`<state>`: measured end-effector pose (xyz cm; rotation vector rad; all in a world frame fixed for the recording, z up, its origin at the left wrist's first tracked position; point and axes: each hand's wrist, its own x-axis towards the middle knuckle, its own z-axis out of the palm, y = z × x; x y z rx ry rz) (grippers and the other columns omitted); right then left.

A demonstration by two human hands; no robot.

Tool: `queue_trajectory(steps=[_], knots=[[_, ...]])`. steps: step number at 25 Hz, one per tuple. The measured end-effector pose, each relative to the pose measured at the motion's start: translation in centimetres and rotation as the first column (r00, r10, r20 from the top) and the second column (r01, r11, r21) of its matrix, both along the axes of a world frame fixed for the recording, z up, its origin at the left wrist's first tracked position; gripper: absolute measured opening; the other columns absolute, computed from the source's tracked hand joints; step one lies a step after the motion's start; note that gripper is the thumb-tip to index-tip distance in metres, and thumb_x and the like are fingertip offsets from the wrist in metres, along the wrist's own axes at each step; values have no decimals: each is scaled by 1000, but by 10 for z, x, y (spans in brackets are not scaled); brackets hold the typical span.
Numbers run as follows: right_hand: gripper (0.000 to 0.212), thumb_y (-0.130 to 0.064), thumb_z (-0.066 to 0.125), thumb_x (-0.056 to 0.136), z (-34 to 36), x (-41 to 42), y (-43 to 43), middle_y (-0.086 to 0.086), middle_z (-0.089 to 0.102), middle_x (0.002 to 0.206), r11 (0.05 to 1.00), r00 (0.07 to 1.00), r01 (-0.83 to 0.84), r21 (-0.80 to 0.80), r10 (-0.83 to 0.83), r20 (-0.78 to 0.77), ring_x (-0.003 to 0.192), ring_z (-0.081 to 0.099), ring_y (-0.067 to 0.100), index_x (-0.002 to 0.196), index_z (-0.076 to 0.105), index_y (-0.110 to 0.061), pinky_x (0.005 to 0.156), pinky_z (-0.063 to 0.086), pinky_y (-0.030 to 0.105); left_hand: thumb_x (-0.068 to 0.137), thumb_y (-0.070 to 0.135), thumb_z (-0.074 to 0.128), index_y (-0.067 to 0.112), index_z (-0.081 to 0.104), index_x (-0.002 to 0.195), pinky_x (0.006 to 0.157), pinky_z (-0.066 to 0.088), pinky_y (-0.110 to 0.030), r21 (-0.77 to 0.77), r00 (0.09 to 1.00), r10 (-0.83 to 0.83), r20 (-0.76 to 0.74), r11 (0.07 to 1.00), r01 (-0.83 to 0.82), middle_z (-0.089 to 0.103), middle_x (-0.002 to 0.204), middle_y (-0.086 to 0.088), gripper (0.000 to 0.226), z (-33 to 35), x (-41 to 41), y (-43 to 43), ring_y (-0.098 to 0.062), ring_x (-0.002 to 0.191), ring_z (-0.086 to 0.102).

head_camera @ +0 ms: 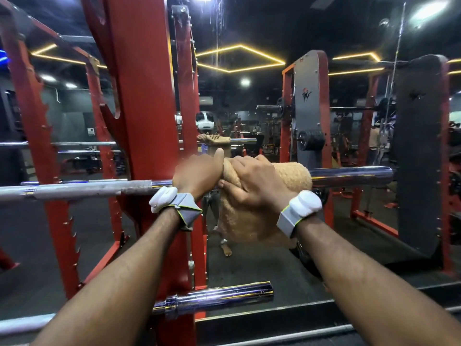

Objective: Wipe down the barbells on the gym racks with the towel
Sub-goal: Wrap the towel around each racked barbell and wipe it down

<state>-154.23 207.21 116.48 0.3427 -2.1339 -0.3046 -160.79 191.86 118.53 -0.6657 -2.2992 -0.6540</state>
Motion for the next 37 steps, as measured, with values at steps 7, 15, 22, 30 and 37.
queue_trajectory(steps=[7, 15, 22, 30, 37], knots=[[56, -64, 32, 88, 12, 3, -8, 7, 71, 90, 992, 990, 89, -94, -78, 117, 82, 65, 32, 99, 61, -17, 71, 44, 41, 99, 59, 23, 14, 70, 81, 71, 37, -36, 27, 999, 10, 33, 1000, -11, 68, 91, -15, 68, 2, 2, -1, -39, 93, 61], [40, -48, 46, 87, 6, -2, -18, 7, 66, 76, 999, 995, 26, 29, -23, -96, 70, 61, 31, 86, 62, -12, 67, 42, 41, 91, 51, 36, 21, 69, 81, 74, 53, -39, 363, 957, -287, -44, 888, 284, 70, 76, 3, 46, 9, 2, -35, -19, 78, 66], [28, -42, 49, 84, 13, -8, -77, 6, 67, 67, 991, 992, -107, -86, 101, -70, 66, 62, 31, 70, 54, -19, 70, 44, 44, 90, 45, 39, 21, 66, 86, 71, 51, -41, 150, 943, -253, -215, 946, 288, 65, 83, 5, 36, 14, -1, -84, -19, 83, 63], [52, -65, 48, 89, 14, -16, -117, 5, 63, 116, 963, 902, 265, -38, -234, 362, 112, 56, 26, 110, 54, -18, 91, 29, 44, 90, 45, 43, 23, 71, 87, 68, 52, -40, 159, 931, -273, -243, 935, 316, 71, 77, 6, 35, -5, -28, -136, -17, 77, 67], [60, -55, 69, 75, 19, -2, -98, -3, 62, 117, 892, 850, 446, 72, -447, 279, 113, 52, 25, 122, 52, -21, 93, 32, 47, 91, 48, 44, 21, 70, 79, 64, 53, -38, 99, 917, -225, -328, 958, 271, 69, 68, 6, 40, -3, -51, -175, -16, 70, 68]])
